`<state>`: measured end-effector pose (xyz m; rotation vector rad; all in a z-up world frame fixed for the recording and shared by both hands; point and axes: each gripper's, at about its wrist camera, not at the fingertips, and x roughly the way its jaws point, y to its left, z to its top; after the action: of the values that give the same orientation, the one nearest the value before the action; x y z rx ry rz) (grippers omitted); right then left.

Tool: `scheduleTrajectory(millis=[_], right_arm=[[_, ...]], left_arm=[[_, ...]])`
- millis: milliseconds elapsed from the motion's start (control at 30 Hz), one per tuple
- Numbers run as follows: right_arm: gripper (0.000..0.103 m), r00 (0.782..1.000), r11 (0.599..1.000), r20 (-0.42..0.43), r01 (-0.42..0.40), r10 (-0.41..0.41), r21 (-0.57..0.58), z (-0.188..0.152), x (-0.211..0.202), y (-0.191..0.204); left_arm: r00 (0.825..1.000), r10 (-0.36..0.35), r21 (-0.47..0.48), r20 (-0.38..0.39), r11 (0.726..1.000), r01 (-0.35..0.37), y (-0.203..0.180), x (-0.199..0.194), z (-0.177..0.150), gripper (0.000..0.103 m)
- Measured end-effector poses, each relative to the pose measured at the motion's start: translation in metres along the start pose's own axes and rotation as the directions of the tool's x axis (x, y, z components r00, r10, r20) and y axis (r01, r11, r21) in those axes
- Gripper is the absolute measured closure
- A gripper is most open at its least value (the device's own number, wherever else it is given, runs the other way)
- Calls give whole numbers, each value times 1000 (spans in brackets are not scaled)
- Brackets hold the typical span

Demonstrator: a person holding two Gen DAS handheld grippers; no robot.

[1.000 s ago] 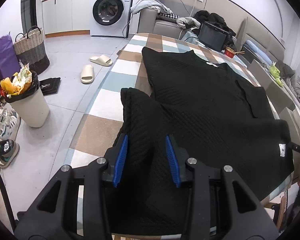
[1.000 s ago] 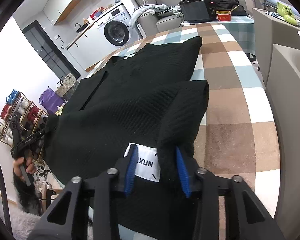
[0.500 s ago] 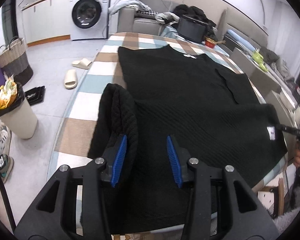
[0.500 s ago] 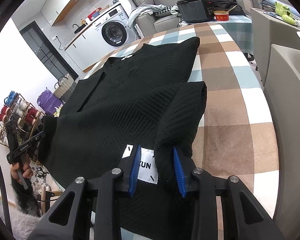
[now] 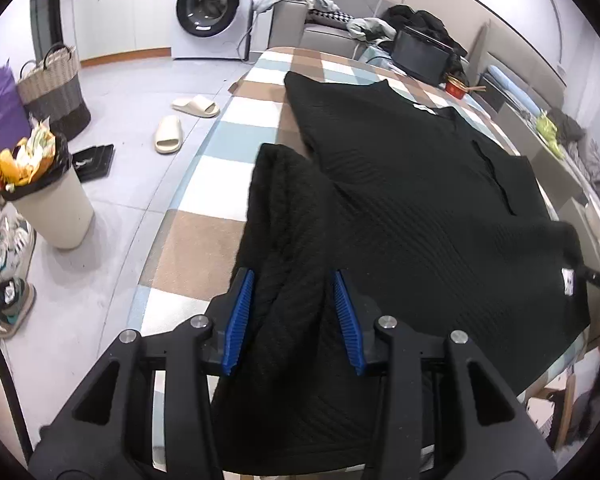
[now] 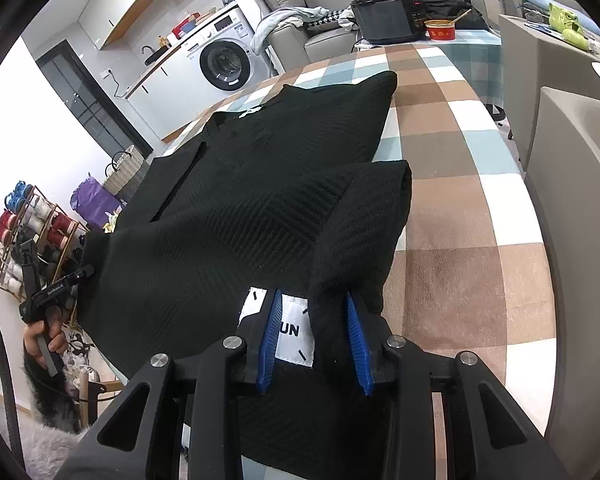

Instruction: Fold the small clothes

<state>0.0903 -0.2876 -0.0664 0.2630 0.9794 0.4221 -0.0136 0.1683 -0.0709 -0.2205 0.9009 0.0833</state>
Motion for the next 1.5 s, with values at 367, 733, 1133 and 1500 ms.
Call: scheduleTrajectory(millis=[367,733,1133,1500], right_arm=[[69,1000,1000,-4,6,-6,0,-2,0,0],[97,1000,995,23,12,-10,-95,-6,-16,13],[97,919,976,353,-209,177,54,19,-67,-1],[88,970,973,228,33,-86,229,69,6,-20]], left_arm=[[1000,7,11,-14,1000,-7,-4,4,-2,69],[990,-82,-39,119,995,87,-3,-21,9,99],[950,-167,-114,265,973,202,15,-46,48,99],[991,-84,-220,102,970,105,16,58,97,98]])
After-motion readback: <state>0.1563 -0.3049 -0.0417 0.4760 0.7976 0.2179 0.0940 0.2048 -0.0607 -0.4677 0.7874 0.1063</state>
